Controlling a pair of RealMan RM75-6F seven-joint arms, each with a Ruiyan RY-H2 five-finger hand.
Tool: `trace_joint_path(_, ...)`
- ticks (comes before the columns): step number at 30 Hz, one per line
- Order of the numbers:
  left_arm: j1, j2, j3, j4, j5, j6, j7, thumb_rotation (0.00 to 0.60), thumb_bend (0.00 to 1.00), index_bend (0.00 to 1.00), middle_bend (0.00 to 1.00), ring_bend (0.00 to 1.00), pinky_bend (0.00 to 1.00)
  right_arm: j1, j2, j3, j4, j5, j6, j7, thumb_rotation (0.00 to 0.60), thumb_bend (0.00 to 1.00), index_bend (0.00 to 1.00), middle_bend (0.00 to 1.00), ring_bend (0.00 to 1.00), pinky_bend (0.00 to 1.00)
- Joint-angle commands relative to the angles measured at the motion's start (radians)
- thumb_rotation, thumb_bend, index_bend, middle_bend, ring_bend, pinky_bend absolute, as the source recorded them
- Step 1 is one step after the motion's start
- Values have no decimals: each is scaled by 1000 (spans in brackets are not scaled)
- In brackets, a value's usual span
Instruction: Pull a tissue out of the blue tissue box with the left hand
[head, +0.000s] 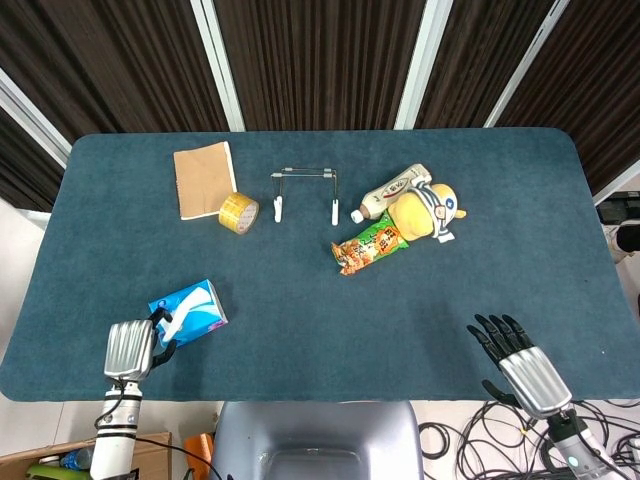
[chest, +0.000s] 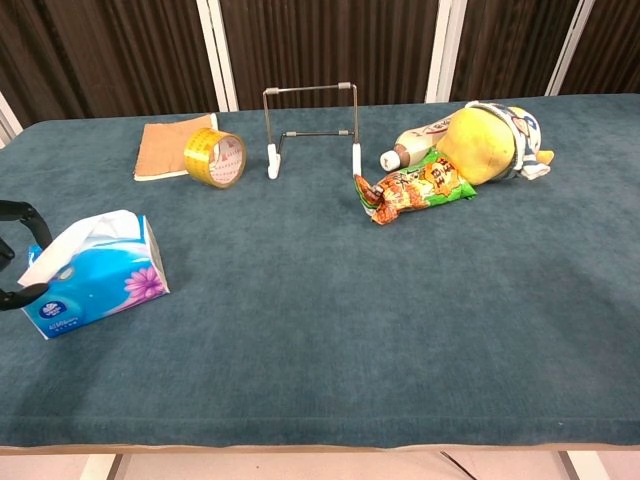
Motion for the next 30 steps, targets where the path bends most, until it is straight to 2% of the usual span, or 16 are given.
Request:
trace_joint_path(1, -2, -12, -4, 17, 3, 5, -15, 600, 272, 553, 1000, 1000, 1000, 1, 0, 1, -1, 2, -4, 1, 600, 218, 0, 11, 0, 72)
trace_joint_path(6, -5, -23, -4, 47, 13, 12, -14, 600, 325, 653, 1000, 1000, 1000, 2, 2, 1, -2, 3, -14, -1, 600, 217, 0, 11, 0, 72)
trace_joint_path(10, -10, -30, -5, 71, 12, 9, -4, 600, 469, 715, 1000, 1000, 1000, 2, 3, 1, -4, 3, -18, -3, 600, 218, 0, 10, 0, 72)
trace_joint_path(13, -12, -23, -3, 67, 8, -4, -14, 600, 519, 723, 1000, 1000, 1000, 1, 4, 2, -4, 2, -19, -2, 600, 218, 0, 10, 0, 72)
trace_joint_path(22, -14, 38, 3, 6, 124, 46, -94, 600, 526, 724, 1000, 1000, 1000, -1, 7, 5, -7, 2, -16, 6, 600, 217, 1, 11, 0, 72)
trace_joint_path(30, -12, 157, -34, -102, 229, 122, -148, 600, 526, 724, 1000, 1000, 1000, -2, 6, 7, -3, 2, -16, 4, 600, 218, 4, 11, 0, 72)
